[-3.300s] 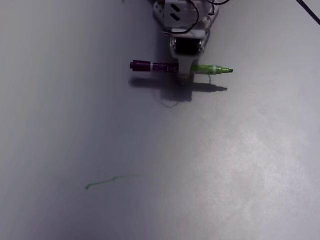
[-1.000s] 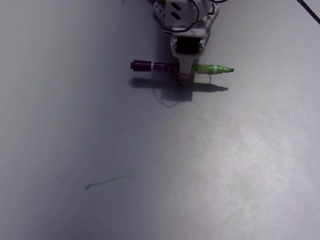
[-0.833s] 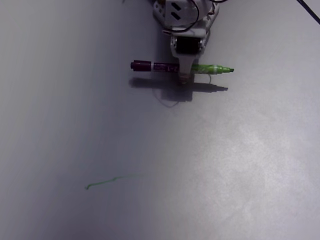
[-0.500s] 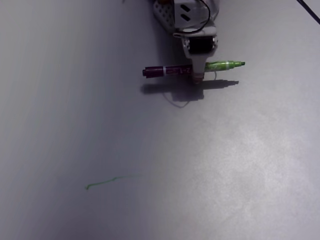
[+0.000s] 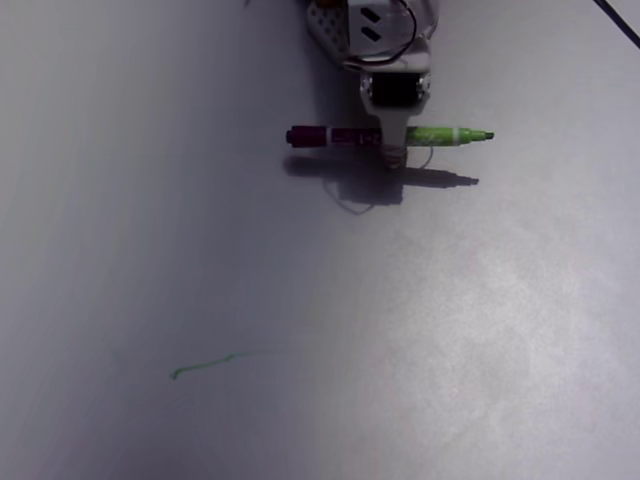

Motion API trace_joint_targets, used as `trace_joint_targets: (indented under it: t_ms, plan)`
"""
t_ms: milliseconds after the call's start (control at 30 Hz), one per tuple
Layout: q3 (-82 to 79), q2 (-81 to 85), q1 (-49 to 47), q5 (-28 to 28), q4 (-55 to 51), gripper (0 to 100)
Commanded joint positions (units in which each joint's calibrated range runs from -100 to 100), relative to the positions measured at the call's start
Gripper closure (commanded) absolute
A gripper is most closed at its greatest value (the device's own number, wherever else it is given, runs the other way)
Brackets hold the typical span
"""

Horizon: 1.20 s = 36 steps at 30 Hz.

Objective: Draw the capital letter X with the green marker.

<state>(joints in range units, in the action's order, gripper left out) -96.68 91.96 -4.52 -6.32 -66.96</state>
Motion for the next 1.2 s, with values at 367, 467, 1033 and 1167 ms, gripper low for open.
trace_joint_targets:
  t_ms: [367, 467, 1033, 1167]
  plan:
    - [59.9, -42.7, 18.1, 13.5, 9.1, 100]
    - [69.4, -49.9, 23.7, 21.6, 16.8, 100]
    - [43.0, -74.6, 43.9, 35.9, 109.8, 100]
    - [34.2, -81.9, 42.7, 37.9, 125.8, 100]
